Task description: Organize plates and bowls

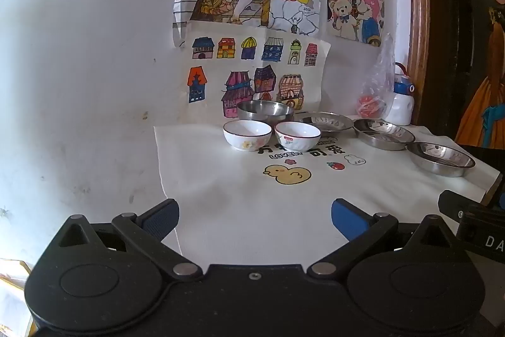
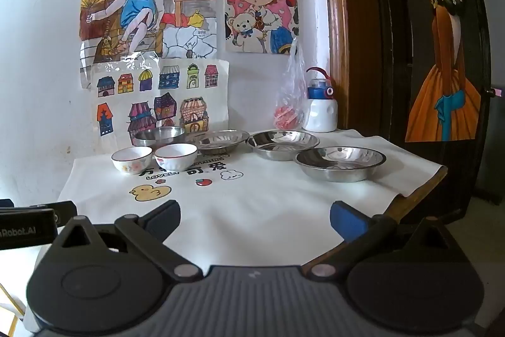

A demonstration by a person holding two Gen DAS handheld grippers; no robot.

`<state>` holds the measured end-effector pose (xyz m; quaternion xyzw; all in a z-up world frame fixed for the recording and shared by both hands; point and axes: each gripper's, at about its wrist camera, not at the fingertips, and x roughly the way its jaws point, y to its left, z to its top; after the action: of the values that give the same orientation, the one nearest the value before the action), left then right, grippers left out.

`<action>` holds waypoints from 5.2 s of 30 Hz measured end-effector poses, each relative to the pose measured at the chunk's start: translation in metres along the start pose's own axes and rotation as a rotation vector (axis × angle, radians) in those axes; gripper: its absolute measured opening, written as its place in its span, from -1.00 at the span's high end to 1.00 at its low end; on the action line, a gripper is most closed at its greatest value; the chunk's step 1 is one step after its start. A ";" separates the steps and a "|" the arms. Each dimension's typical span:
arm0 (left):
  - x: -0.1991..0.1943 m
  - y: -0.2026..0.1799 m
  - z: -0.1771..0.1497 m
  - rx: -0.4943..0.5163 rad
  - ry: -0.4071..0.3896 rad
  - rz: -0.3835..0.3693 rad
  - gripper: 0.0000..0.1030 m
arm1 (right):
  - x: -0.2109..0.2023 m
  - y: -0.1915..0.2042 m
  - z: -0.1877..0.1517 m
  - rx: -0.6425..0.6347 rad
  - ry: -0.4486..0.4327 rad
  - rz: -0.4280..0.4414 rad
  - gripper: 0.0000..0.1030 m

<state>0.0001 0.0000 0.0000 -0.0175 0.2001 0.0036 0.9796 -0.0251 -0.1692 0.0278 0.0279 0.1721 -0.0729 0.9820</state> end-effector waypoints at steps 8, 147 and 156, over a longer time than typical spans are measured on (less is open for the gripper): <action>0.000 0.000 0.000 -0.001 -0.002 0.000 -0.99 | -0.001 0.001 0.001 -0.002 0.000 0.001 -1.00; 0.248 -0.210 0.076 0.052 0.320 -0.449 -0.98 | 0.233 -0.220 0.063 0.014 0.270 -0.043 -0.79; 0.269 -0.225 0.073 0.027 0.380 -0.488 -0.87 | 0.245 -0.226 0.056 0.068 0.290 0.008 -0.70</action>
<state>0.2798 -0.2225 -0.0309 -0.0523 0.3698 -0.2380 0.8966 0.1870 -0.4293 -0.0099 0.0722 0.3093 -0.0701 0.9456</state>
